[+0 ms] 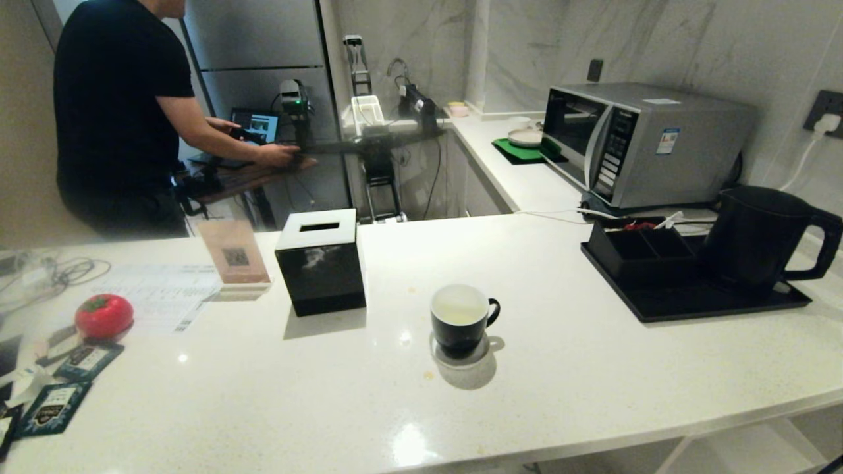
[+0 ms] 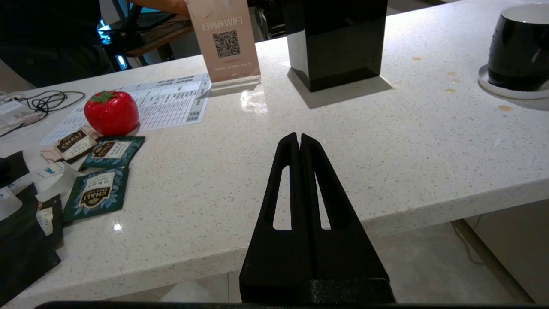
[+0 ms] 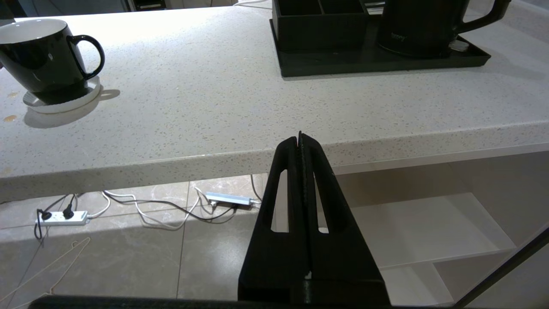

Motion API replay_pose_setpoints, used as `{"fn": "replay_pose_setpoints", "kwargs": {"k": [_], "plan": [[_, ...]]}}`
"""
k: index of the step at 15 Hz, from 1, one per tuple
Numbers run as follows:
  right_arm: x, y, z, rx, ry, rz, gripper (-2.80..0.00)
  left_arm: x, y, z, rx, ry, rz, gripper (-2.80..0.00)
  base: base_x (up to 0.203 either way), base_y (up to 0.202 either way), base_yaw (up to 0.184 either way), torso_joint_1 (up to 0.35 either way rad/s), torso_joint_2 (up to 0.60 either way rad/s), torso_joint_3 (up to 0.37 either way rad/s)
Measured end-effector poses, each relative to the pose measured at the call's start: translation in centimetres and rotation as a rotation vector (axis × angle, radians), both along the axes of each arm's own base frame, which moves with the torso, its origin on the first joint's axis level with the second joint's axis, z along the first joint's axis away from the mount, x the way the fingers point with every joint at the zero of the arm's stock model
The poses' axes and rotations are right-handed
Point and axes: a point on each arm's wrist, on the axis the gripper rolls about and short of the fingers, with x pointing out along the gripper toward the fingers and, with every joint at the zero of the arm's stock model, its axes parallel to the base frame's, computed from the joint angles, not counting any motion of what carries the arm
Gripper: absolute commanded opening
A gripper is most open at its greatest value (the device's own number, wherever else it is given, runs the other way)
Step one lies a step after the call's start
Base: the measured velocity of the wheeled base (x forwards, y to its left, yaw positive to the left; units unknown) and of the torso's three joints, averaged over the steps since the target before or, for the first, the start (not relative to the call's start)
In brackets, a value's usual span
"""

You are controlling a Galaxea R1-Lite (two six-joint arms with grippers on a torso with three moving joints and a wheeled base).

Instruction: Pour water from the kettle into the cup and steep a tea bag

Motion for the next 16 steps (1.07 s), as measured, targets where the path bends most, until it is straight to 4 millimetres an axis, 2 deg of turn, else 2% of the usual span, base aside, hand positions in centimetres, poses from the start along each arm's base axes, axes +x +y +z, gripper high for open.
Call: {"fn": "replay_pose_setpoints", "kwargs": {"k": [16], "plan": [[0.00, -0.05, -0.01, 0.005, 0.001, -0.024, -2.80, -0.02, 0.00, -0.01, -0.001, -0.003, 0.000, -2.80, 0.000, 0.000, 0.000, 0.000, 0.00, 0.000]]}}
